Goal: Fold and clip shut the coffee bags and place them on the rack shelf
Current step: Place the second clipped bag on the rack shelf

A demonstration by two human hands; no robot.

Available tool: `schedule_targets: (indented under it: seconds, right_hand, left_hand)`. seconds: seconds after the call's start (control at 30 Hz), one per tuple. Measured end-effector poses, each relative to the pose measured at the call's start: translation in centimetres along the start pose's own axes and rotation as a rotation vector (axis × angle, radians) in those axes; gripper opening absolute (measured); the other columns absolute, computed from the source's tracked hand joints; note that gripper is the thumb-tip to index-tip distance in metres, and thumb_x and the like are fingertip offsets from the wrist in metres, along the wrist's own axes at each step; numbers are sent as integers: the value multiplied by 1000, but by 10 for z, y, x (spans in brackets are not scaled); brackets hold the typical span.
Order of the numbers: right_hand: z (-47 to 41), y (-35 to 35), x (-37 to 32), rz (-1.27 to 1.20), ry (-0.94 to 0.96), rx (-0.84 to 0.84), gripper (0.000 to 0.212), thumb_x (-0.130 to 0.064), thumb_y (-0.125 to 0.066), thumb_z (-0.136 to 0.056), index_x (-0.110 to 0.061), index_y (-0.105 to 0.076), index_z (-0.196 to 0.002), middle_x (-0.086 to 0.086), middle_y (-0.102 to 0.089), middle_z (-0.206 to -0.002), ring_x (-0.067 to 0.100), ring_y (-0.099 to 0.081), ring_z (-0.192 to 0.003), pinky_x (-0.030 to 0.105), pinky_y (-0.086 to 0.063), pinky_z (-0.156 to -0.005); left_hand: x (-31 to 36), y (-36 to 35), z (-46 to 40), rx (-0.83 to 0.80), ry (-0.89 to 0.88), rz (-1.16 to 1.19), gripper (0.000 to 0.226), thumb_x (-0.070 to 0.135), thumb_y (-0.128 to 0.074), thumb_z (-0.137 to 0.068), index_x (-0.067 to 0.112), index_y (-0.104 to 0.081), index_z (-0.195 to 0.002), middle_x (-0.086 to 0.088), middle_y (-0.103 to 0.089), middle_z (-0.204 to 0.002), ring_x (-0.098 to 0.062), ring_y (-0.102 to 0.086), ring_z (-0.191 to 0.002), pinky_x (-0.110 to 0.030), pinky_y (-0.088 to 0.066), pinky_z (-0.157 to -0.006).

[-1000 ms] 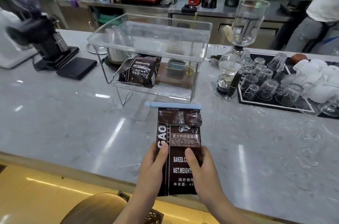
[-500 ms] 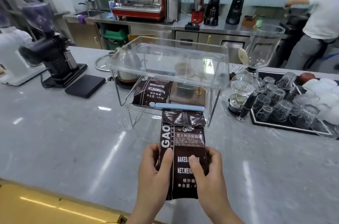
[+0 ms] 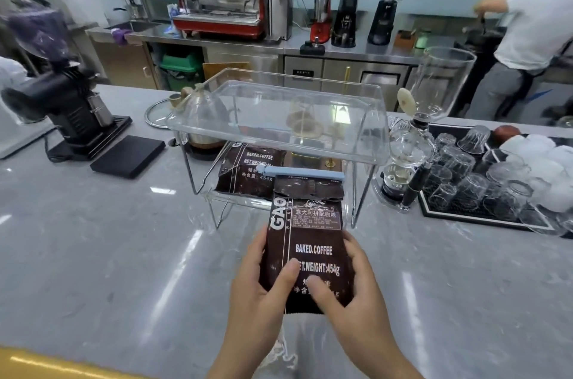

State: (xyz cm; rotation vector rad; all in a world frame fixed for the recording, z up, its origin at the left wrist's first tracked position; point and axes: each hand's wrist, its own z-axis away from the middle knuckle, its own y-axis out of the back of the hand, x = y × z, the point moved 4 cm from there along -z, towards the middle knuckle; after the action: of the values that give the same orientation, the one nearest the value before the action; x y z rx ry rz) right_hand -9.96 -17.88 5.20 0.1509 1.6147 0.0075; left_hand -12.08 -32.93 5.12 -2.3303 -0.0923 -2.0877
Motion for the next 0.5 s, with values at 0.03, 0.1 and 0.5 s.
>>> schedule_targets:
  seconds: [0.03,0.1,0.5]
  right_hand:
    - [1,-1,-1,19,17,-43,80,-16,-79,-71,-39,-41,-137,-15,-50,-140,4,-61,-117,18,-54,-84]
    - [1,-1,-7,46,38,-127,98,-4,-82,-65,-41,-33,-142,-17,-47,-144,1,-57,-122,17,-54,-86]
    - [-13,9,-18,388,174,28,95,-28,-86,-61,-49,-34,-138,-35,-41,-138,-4,-35,-135,18,-34,-103]
  left_hand:
    - [1,1,-3,-4,-1,5,52,21,-69,-80,36,-58,-128,14,-73,-114,-8,-70,-105,-28,-60,-83]
    - [3,2,-7,-19,-6,16,57,21,-70,-79,37,-54,-131,21,-70,-118,-2,-68,-108,-22,-58,-84]
    - [10,11,-23,-363,-16,-70,99,0,-87,-68,30,-30,-143,14,-58,-139,-14,-58,-127,-35,-48,-103]
